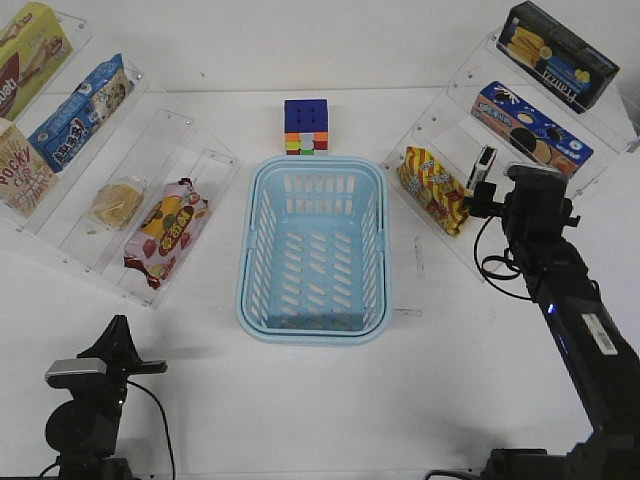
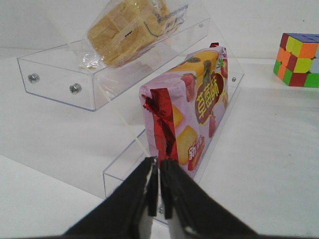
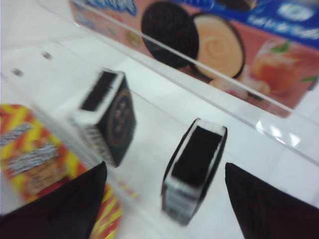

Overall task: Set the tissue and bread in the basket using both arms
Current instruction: 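Reach the right gripper toward the small black package on the shelf, then close the right gripper on the small black package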

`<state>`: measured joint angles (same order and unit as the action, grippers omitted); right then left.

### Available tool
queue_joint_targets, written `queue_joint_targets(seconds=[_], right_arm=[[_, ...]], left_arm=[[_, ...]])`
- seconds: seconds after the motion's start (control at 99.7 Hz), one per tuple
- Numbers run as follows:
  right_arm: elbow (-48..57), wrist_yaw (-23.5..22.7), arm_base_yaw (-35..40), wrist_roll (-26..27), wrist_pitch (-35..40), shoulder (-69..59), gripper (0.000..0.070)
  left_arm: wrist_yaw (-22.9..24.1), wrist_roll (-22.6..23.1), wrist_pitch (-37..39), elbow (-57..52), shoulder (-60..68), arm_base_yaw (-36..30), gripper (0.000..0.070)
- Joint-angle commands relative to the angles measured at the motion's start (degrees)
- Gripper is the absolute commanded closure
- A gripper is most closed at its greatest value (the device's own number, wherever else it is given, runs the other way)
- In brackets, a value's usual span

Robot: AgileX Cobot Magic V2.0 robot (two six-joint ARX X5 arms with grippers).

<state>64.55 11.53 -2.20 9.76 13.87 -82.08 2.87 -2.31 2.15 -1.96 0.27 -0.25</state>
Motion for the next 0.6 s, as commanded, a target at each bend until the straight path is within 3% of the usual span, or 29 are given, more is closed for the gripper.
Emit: queue_joint_targets(seconds=[0.0,0.05,0.09,0.231,0.451,0.592], right_arm=[[2.1,0.8,-0.5,-0.8,-0.9,-3.0,0.0166],[2.5,1.0,-1.0,-0.8,-1.2,-4.3,0.0174],[2.6,0.9,-1.4,-0.7,-1.6,-5.0,0.0224],[2.7,0.5,-2.0,-0.9,-1.9,-5.7,0.0694],[3.4,0.1,-1.7,-2.2,1.0,0.7,0.0700],[3.4,-8.1,1.3,-1.8,3.3,9.5,0.0700]], left_arm=[[-0.1,-0.1,0.6,1.2,-0.1,0.0,0.0699],[-0.1,-0.1,0.6,1.2,-0.1,0.0,0.0699],[-0.1,-0.1,0.6,1.2,-0.1,0.0,0.0699],[-0.1,-0.1,0.6,1.2,-0.1,0.0,0.0699],[-0.1,-0.1,0.6,1.2,-0.1,0.0,0.0699],[-0.1,-0.1,0.6,1.2,-0.1,0.0,0.0699]])
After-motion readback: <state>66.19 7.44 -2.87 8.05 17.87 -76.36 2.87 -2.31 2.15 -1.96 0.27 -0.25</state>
